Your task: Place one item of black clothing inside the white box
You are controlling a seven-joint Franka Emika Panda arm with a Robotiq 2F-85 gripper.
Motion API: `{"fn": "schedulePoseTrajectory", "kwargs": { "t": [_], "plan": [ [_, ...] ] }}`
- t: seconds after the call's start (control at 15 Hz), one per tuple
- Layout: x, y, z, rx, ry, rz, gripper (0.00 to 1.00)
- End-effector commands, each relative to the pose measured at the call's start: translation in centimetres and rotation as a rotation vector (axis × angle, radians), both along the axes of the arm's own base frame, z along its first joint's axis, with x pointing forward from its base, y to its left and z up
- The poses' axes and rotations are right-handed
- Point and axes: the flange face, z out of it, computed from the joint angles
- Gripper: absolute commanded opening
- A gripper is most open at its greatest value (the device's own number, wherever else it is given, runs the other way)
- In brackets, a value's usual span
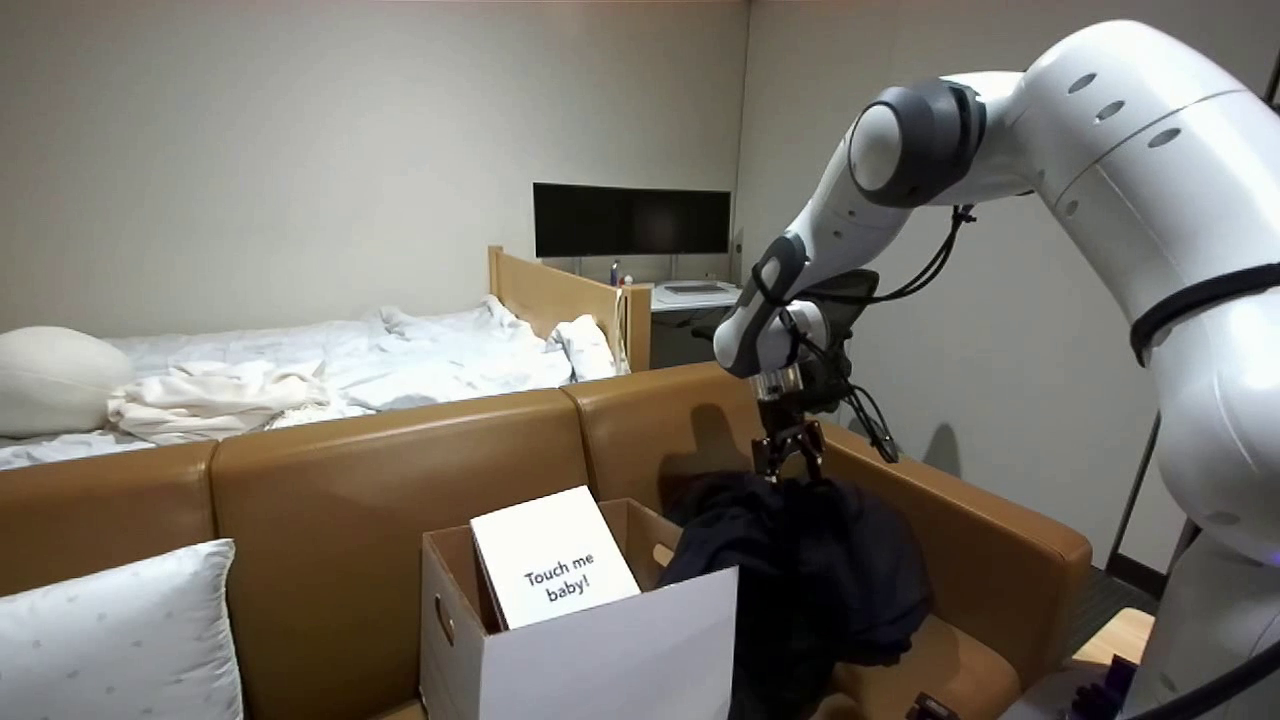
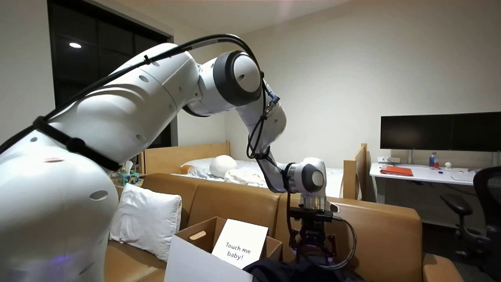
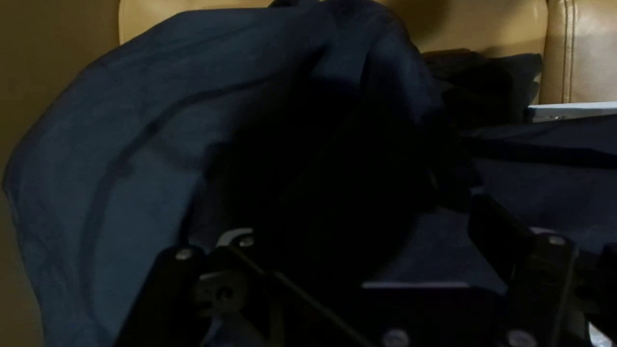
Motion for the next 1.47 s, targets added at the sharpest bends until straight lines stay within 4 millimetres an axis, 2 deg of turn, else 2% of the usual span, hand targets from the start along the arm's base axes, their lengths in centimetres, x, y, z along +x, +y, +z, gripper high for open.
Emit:
{"fn": "schedulePoseTrajectory", "kwargs": {
  "t": [0.0, 0.13, 0.27, 0.47, 0.67, 0.73, 0.8, 1.13, 1.27, 1.4],
  "plan": [
    [0.9, -0.2, -0.3, -0.019, -0.028, -0.008, 1.00],
    [2.8, -0.7, -1.8, -0.047, -0.103, 0.008, 1.00],
    [3.8, -1.3, -4.0, -0.059, -0.122, 0.002, 1.00],
    [3.7, -2.3, -8.4, -0.088, -0.084, 0.001, 1.00],
    [3.3, -2.2, -11.7, -0.132, -0.024, 0.022, 1.00],
    [3.4, -2.0, -12.2, -0.146, -0.003, 0.019, 0.75],
    [3.6, -1.9, -12.3, -0.150, 0.014, 0.006, 0.74],
    [5.5, -1.8, -10.4, -0.149, 0.046, -0.131, 0.41],
    [5.8, -1.0, -9.7, -0.130, 0.050, -0.179, 0.28],
    [5.3, 0.6, -10.0, -0.090, 0.090, -0.211, 0.15]
  ]
}}
